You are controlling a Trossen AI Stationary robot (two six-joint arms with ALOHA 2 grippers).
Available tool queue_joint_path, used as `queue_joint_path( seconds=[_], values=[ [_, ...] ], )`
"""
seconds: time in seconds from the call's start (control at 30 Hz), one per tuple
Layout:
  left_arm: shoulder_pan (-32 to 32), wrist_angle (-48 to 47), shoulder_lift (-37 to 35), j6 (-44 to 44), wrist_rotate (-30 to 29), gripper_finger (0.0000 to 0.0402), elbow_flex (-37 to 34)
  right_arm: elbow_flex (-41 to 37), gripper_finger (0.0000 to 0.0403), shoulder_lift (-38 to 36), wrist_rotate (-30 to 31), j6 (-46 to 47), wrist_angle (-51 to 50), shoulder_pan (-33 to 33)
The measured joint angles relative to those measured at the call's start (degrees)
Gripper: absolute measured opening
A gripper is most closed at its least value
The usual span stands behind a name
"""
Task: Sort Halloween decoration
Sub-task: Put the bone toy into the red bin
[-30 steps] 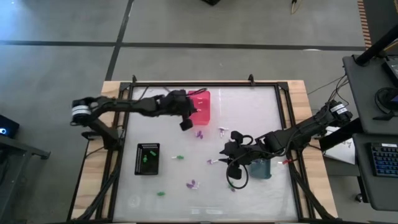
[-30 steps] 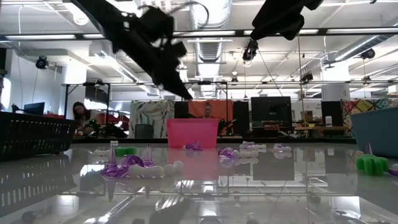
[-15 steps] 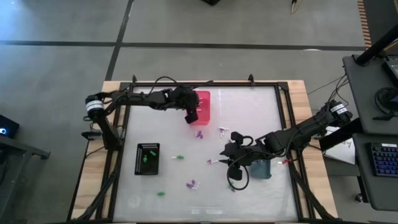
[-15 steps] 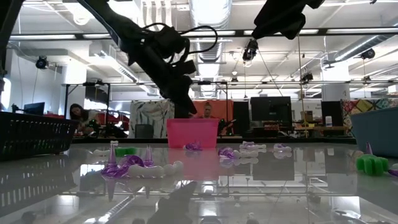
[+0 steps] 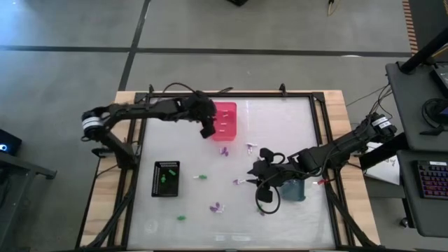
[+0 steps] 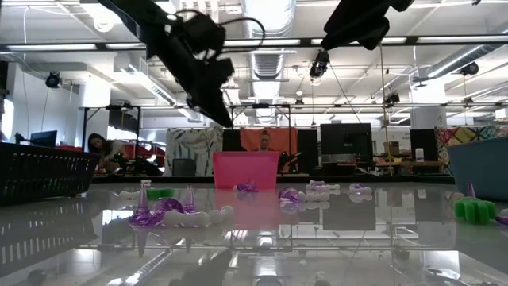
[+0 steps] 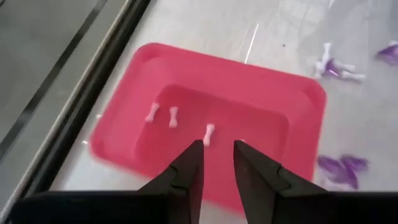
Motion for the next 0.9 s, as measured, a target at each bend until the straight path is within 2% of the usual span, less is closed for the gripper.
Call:
queue_joint_path(
  seconds=[0.17,0.37,0.63,0.9],
  values=[
    [3.9,-7.6,-7.0,1.4,-2.1,0.0071,0.0,0.0,0.0128,0.0,0.9,-0.2,0.0,0.0],
    [13.9,-13.9,-10.8,0.0,-2.2,0.007,0.0,0.0,0.0128,0.0,0.9,-0.2,0.0,0.0],
    [28.5,-19.6,-6.9,-4.8,-2.4,0.0056,0.0,0.0,0.0128,0.0,0.9,-1.1,0.0,0.0],
    [33.1,-20.2,-1.0,-6.3,-3.2,0.0054,0.0,0.0,0.0128,0.0,0.9,-2.8,0.0,0.0]
  ],
)
